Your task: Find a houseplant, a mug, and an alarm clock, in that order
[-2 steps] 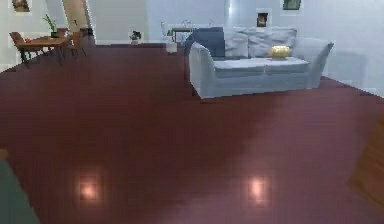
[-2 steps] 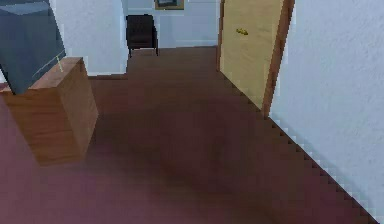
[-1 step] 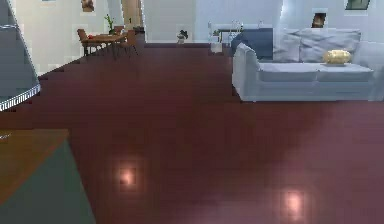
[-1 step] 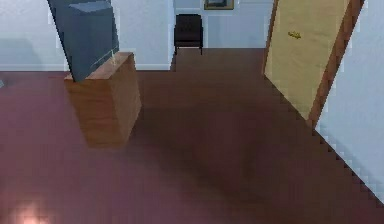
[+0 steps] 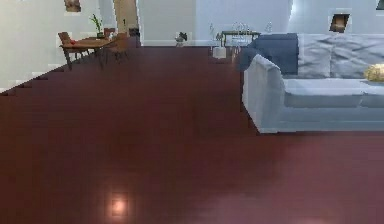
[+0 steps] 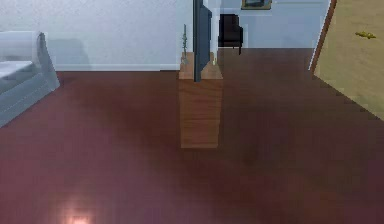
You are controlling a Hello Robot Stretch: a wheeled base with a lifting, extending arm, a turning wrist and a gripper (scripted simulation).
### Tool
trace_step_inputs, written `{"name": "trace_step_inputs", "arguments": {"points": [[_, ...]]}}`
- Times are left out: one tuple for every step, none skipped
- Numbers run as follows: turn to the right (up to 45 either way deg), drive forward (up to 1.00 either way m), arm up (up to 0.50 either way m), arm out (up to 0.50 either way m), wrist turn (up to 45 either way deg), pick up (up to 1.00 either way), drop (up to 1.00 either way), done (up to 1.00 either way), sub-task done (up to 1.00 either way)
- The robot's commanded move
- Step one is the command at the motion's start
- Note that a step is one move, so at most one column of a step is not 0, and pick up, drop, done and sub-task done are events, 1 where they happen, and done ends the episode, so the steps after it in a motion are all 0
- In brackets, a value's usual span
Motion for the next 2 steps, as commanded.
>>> {"name": "trace_step_inputs", "arguments": {"points": [[-3.0,0.00,0.00,0.00,0.0,0.00,0.00,0.00,0.00],[0.0,0.15,0.00,0.00,0.0,0.00,0.00,0.00,0.00]]}}
